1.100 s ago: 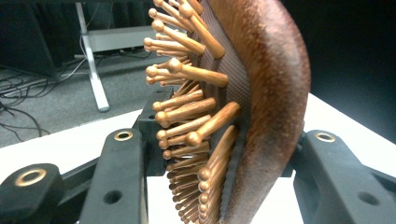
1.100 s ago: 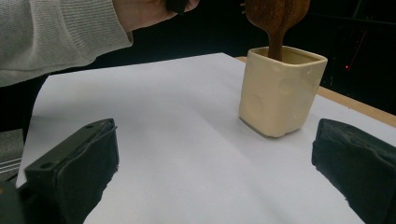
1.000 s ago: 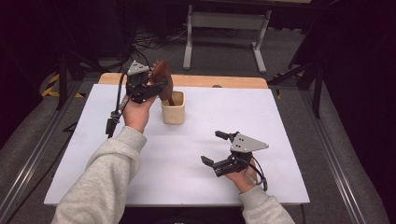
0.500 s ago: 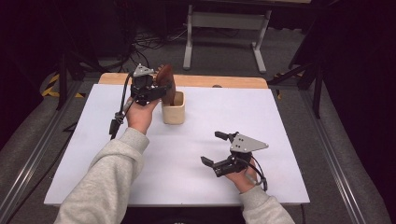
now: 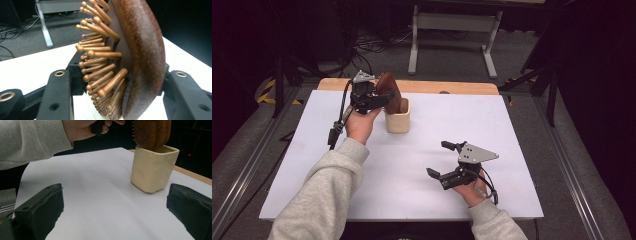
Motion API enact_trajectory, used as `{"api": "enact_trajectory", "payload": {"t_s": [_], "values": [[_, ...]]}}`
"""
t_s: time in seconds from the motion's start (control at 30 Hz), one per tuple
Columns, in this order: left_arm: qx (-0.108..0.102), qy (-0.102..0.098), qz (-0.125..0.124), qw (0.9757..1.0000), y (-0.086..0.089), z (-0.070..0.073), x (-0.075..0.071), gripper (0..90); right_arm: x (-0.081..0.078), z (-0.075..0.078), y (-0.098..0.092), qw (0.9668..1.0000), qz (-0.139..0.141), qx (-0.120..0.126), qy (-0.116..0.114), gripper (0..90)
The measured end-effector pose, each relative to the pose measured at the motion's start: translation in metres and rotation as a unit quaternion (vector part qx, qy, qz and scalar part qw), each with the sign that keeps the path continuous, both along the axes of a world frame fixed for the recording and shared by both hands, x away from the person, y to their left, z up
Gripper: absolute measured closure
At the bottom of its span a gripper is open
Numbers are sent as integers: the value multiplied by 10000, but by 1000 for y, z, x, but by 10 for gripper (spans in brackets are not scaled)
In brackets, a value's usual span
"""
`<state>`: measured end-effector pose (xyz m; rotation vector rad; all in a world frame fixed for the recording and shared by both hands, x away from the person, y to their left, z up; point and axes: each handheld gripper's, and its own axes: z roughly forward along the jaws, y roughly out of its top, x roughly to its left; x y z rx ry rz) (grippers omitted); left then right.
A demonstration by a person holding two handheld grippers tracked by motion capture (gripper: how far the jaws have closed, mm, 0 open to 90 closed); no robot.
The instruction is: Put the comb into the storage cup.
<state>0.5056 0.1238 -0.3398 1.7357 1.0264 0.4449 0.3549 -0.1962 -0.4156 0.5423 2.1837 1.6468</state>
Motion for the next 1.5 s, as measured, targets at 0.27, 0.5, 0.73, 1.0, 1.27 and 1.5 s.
{"api": "enact_trajectory", "payload": {"t_s": [0.27, 0.5, 0.73, 1.0, 1.27, 1.5], "values": [[495, -173, 104, 9986, 6, 1, -2, 283, 0, 0, -1, 10000, -8, 16, 3, 15], [577, -222, -38, 9981, 16, 3, -7, 48, 0, 2, -2, 10000, -33, 43, -24, 15], [703, -589, -223, 9955, 32, 14, -28, 5, 0, 8, -9, 9999, -116, 87, -89, 15], [495, -874, -687, 9926, 53, 15, -57, 3, 1, 16, -20, 9995, -239, 143, -162, 15], [170, -1026, -964, 9899, 74, 8, -87, 2, 1, 19, -27, 9993, -311, 140, -176, 15], [31, -1033, -1082, 9887, 92, -7, -106, 3, 1, 19, -33, 9992, -357, 113, -161, 15]]}}
